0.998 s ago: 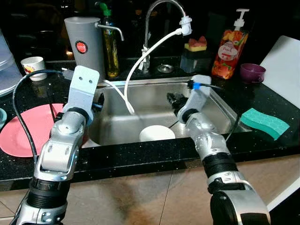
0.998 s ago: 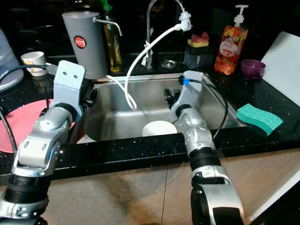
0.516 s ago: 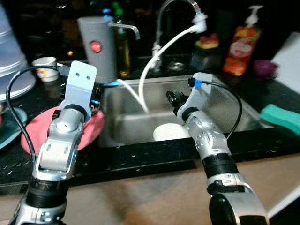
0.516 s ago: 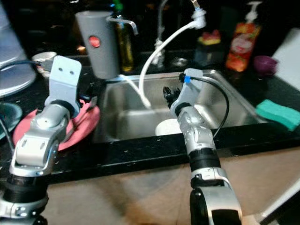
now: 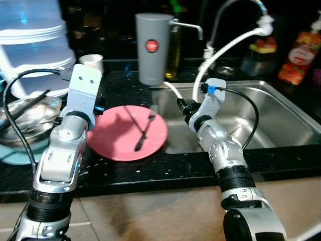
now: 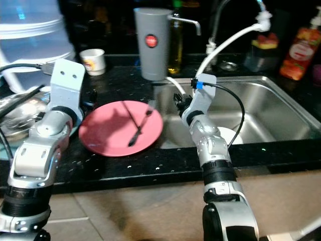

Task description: Kitchen organization

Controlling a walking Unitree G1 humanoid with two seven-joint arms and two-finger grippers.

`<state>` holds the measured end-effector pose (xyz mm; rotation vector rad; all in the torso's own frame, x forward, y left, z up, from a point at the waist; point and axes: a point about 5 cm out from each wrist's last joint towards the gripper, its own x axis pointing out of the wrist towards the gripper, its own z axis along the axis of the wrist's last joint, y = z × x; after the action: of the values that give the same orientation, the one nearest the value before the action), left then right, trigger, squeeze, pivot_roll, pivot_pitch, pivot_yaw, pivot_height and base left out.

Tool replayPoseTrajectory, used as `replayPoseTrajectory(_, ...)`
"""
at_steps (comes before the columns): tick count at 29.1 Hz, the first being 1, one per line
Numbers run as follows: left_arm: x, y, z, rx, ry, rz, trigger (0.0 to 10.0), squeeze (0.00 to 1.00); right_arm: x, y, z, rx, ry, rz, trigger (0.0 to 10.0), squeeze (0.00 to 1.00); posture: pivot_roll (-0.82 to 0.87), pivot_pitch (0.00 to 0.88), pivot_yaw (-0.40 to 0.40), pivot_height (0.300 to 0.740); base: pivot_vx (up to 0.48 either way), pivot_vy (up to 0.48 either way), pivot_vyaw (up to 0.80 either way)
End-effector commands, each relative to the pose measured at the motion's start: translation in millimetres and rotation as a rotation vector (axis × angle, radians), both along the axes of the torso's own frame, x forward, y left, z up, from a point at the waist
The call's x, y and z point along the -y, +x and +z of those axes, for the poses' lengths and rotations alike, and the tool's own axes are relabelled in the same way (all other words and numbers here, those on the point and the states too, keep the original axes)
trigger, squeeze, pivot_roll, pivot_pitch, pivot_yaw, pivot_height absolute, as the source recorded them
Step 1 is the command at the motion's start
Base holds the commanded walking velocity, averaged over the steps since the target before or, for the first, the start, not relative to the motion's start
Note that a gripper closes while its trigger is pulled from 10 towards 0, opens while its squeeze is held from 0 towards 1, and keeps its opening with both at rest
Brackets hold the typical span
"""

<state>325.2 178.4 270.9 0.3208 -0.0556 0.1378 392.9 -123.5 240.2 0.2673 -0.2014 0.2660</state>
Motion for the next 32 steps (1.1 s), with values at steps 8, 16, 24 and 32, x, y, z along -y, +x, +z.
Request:
replayPoseTrajectory(8,-2.1,1.2,6,0.021,0.003,0.029,10.0,0.0,5.5,-0.5,-2,-0.019,-0.002,-0.011,10.0,0.0,0.11,0.022,0.033,0.74,0.0,-0.044,0.0)
replayPoseTrajectory(16,-8.0,1.4,7,0.011,0.024,0.044,10.0,0.0,2.7,-0.6,0,-0.012,0.002,-0.001,10.0,0.0,0.12,0.019,0.03,0.74,0.0,0.0,0.0)
replayPoseTrajectory(24,-15.1,4.2,10,-0.026,0.027,0.009,10.0,0.65,2.6,0.1,3,-0.005,0.008,0.001,10.0,0.0,0.12,0.016,0.028,0.74,0.0,0.0,0.0)
replayPoseTrajectory(32,-23.0,9.1,-23,-0.202,-0.142,-0.102,10.0,1.0,-1.5,0.6,7,0.015,-0.036,0.046,10.0,0.0,0.12,0.017,0.025,0.74,0.0,0.0,0.0)
